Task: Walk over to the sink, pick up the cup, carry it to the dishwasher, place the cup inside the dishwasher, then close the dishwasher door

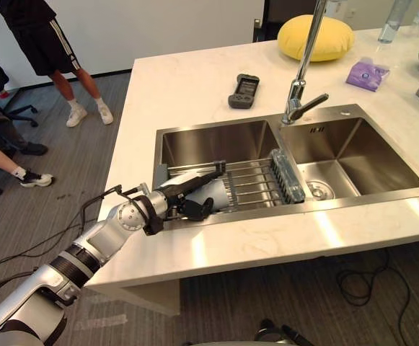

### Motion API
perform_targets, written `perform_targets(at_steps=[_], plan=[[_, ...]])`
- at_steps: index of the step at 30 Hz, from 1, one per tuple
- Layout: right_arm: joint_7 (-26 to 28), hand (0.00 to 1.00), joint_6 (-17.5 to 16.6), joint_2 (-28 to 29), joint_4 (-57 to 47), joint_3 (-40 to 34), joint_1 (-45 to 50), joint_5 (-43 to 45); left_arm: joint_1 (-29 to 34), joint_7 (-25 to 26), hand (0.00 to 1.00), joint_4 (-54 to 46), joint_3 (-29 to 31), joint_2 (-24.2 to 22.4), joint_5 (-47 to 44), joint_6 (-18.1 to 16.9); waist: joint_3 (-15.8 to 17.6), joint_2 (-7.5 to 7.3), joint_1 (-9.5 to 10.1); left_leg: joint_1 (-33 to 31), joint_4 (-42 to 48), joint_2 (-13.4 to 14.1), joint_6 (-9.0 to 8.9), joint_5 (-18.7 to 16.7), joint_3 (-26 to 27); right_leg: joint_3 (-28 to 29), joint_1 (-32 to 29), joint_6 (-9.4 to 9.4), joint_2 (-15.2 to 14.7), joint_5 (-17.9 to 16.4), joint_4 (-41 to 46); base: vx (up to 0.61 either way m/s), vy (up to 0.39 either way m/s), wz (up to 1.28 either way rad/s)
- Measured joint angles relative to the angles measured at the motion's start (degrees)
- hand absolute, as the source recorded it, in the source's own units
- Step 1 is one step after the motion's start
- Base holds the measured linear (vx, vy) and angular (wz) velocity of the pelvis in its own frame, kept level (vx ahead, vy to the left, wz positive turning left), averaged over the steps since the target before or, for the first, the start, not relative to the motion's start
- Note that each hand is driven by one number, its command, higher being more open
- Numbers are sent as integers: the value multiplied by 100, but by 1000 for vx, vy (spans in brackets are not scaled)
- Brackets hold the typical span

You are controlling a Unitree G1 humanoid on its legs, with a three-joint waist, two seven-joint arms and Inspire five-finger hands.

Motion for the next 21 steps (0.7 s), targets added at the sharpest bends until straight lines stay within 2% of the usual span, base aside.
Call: perform_targets(at_steps=[13,21], plan=[[-10,100,90,-73,-183,175,74,32,-192,-165,100,77,-142,11,-245,251,3,58,-103,138,-3,-4,-14,-60,130,133,54,-8,1,-3,-5,-5,-3,-5],[-90,100,-165,-59,-193,237,146,30,-421,-367,100,74,-145,11,-706,646,30,105,-219,137,-5,-4,-27,-88,153,149,51,-10,1,-7,-22,0,0,0]])
